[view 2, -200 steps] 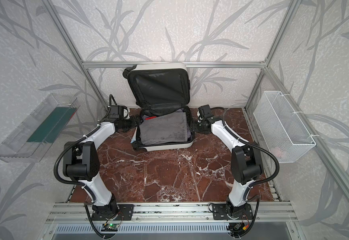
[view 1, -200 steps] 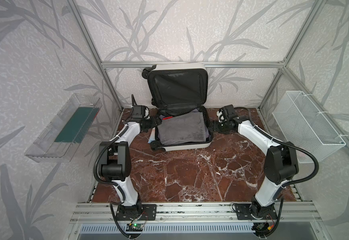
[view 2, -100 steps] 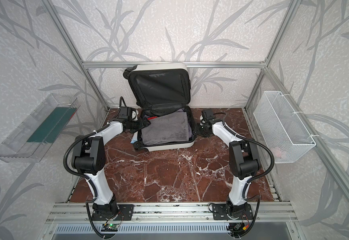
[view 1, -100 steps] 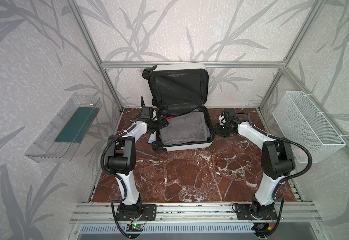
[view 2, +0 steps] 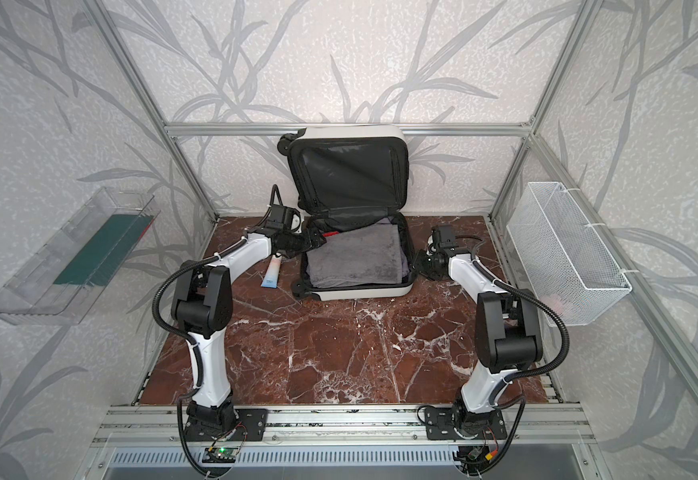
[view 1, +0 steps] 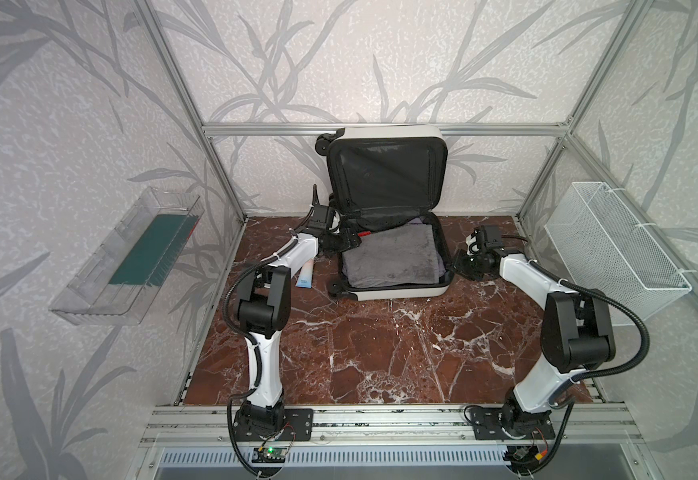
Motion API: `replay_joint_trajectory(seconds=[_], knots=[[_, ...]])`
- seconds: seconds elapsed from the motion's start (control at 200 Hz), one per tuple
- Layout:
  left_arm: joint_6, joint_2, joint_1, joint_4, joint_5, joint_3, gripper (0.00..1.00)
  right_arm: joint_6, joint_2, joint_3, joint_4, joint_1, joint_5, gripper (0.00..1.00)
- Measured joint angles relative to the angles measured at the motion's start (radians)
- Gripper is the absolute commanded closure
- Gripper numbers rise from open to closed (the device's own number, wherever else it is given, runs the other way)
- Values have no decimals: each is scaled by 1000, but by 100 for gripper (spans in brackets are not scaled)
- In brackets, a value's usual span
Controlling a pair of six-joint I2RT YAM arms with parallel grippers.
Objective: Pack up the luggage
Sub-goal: 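Raise both grippers out of the suitcase and move them apart, then grasp the white-and-blue tube on the table with the left gripper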
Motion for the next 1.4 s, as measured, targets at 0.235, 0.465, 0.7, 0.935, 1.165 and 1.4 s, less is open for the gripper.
replay_joint_trajectory(seconds=[0.235, 0.465, 0.7, 0.935, 1.165, 1.4], knots=[[-2, 6, -23, -8, 6, 48, 8, -2, -9, -4, -50, -47, -6, 36], [-4, -161, 43, -3, 20, -46, 7, -5, -109, 24, -100, -47, -58, 34], [14, -389, 230, 3, -8, -182, 7, 4, -316, 21, -84, -5, -129, 33], [104, -272, 245, -144, -89, -166, 12, 35, -457, -101, -33, 265, -104, 24], [178, -77, 240, -313, -151, -29, 17, 70, -460, -176, -2, 474, -41, 4], [227, 14, 240, -380, -209, 99, 19, 80, -422, -174, 9, 524, 35, 1]])
